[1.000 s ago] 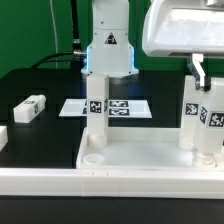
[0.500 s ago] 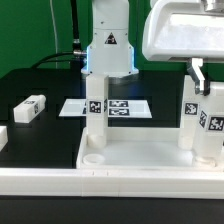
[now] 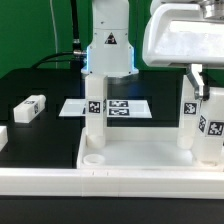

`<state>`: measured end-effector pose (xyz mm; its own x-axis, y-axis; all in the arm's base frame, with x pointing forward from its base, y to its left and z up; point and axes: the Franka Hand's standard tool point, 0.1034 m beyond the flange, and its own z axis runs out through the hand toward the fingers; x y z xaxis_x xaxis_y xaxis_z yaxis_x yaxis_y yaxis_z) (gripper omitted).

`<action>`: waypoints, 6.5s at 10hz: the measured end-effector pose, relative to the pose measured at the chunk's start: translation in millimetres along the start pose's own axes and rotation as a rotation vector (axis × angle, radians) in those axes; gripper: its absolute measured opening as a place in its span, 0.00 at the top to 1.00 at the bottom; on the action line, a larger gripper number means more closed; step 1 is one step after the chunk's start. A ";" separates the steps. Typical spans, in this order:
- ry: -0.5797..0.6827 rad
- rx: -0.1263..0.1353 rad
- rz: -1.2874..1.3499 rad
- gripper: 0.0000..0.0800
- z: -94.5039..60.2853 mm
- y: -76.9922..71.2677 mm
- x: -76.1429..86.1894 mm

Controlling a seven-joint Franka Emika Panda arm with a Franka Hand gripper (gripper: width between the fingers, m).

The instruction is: Assemble desk

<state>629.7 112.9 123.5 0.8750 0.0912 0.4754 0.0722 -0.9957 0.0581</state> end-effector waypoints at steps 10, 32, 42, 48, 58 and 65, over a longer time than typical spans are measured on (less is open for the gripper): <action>-0.008 0.012 0.001 0.19 -23.3 9.8 16.1; -0.406 0.005 0.040 0.64 3.3 8.0 -0.3; -0.350 -0.130 0.945 0.64 4.7 10.1 -1.6; -0.343 -0.165 1.194 0.50 5.6 12.1 -2.5; -0.368 -0.061 0.315 0.19 8.8 7.8 -4.7; -0.362 -0.001 -0.145 0.19 6.9 8.9 2.1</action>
Offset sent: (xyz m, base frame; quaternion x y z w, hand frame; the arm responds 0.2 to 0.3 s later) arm 0.0000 0.0000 0.0000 0.0000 0.0000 0.0000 1.0000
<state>635.5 104.1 119.0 0.9680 0.2194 0.1220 0.2076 -0.9728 0.1026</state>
